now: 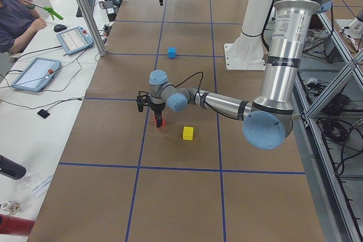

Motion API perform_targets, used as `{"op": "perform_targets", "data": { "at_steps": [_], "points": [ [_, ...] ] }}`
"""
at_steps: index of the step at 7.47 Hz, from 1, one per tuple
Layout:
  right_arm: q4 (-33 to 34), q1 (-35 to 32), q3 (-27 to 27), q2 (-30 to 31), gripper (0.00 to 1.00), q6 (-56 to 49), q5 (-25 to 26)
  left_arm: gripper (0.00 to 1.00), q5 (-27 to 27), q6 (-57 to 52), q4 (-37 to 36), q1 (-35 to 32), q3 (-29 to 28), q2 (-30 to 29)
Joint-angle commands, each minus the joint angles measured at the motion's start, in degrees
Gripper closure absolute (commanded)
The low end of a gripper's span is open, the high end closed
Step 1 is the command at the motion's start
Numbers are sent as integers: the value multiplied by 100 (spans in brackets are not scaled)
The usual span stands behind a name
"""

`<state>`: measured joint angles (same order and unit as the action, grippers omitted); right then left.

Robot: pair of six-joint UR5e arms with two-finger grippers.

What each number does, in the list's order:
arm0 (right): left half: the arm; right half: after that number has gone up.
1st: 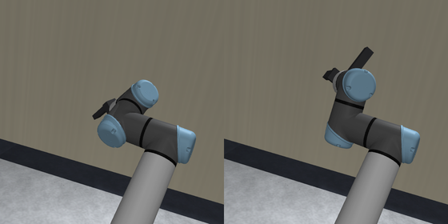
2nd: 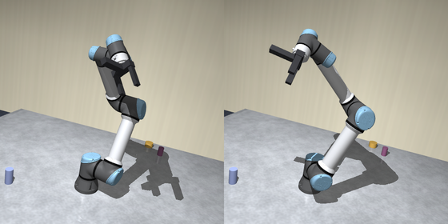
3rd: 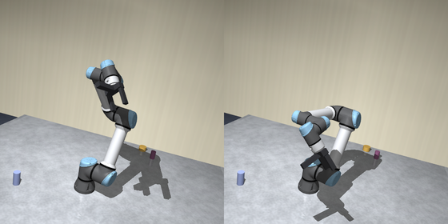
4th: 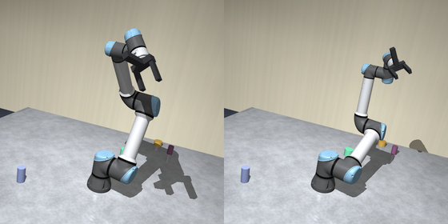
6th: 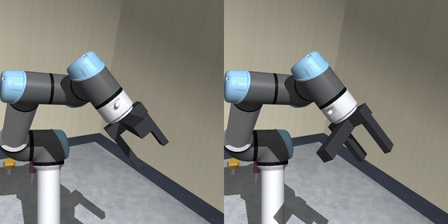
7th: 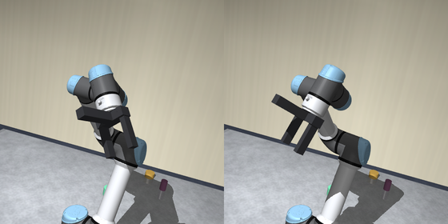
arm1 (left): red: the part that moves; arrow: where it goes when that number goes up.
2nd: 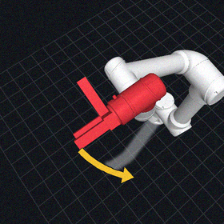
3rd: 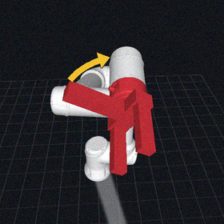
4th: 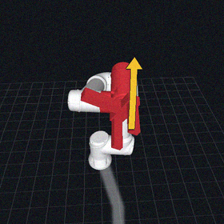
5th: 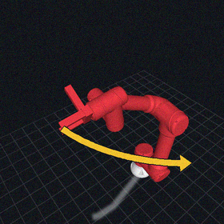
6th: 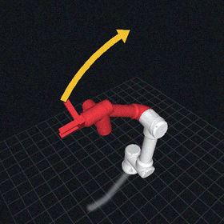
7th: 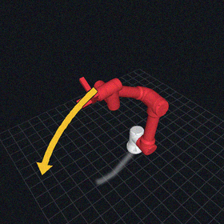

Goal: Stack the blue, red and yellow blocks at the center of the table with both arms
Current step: 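Lower the left gripper onto the red cube and close on it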

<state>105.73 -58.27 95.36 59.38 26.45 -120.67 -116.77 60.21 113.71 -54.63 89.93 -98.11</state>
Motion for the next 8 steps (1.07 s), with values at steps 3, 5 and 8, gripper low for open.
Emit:
{"op": "perform_targets", "data": {
  "at_steps": [3, 5, 8],
  "points": [
    [0, 0, 9, 21, 1, -17, -9, 0, -3, 8, 2, 111, -28, 11],
    [0, 0, 0, 21, 1, -26, -9, 1, -3, -18, 2, 155, -36, 28],
    [0, 0, 9, 13, 1, -17, -9, 83, 5, -19, -16, 155, -19, 46]
  ]
}}
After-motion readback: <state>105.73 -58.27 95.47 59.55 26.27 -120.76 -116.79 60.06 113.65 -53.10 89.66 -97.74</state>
